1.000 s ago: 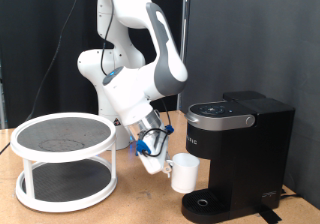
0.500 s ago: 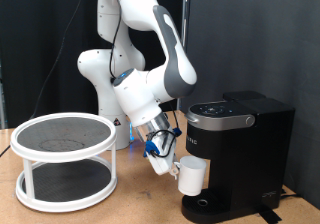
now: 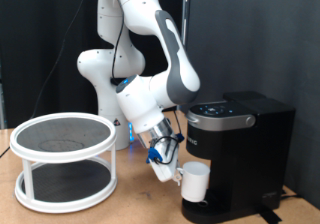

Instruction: Make a cup of coffee with the keurig machine

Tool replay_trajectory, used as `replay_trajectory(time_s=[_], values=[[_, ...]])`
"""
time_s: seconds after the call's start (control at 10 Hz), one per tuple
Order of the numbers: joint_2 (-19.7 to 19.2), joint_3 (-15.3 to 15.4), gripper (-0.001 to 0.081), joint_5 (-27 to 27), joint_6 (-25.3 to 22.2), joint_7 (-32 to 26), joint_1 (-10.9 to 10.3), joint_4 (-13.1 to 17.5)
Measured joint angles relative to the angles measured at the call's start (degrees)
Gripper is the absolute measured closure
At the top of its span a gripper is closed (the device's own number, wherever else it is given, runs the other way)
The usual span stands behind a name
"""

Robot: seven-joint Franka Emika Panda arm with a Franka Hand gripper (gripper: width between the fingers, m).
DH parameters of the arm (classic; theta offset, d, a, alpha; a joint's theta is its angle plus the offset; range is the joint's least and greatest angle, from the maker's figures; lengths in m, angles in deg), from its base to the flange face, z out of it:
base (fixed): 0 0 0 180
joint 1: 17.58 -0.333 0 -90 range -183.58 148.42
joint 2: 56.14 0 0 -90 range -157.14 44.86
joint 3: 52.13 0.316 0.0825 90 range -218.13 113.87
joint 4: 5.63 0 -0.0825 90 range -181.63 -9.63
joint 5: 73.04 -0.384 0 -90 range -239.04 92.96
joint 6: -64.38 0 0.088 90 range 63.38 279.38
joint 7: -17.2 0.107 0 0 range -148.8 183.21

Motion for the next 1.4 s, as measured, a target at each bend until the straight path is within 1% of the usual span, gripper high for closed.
replay_trajectory(time_s=[0.4,0.8,1.2,1.3,1.4], values=[[-0.9,1.1,0.0802,-1.0,-0.2,-0.9,0.0,0.3],[-1.2,1.3,0.0802,-1.7,-0.2,-1.0,0.0,0.4],[-1.9,1.4,0.0802,-3.2,0.0,-2.3,0.1,0.8],[-1.9,1.4,0.0557,-3.2,0.0,-2.3,0.1,0.9],[-1.9,1.3,0.0557,-3.1,0.1,-2.0,0.2,0.9]])
